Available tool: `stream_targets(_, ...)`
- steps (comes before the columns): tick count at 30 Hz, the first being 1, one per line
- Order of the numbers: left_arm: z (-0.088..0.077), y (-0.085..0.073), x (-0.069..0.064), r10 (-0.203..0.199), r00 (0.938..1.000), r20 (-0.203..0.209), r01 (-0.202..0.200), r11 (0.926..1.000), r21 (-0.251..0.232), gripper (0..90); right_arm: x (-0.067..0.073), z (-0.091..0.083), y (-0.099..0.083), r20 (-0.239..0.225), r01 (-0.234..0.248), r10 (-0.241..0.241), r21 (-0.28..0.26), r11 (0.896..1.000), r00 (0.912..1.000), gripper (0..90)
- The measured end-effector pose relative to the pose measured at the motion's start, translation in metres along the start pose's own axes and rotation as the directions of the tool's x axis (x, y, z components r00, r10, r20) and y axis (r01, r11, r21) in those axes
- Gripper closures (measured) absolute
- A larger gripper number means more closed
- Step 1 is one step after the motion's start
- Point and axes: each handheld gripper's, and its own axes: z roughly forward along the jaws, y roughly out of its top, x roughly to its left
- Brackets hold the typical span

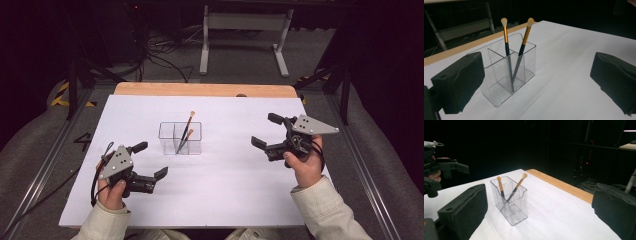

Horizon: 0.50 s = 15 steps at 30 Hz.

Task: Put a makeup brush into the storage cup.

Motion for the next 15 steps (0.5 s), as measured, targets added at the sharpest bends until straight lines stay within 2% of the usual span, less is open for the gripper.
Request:
stream_targets(12,-0.008,-0.002,0.003,-0.007,0.9999,-0.013,0.007,0.9999,-0.009,0.3,-0.017,-0.023,-0.026,0.053,-0.049,0.049,-0.012,0.999,0.9974,0.8)
stream_targets(15,-0.009,-0.004,0.004,-0.012,0.9998,-0.014,0.012,0.9999,-0.010,0.3,-0.019,-0.027,-0.032,0.073,-0.032,0.032,-0.001,0.999,0.9968,1.1)
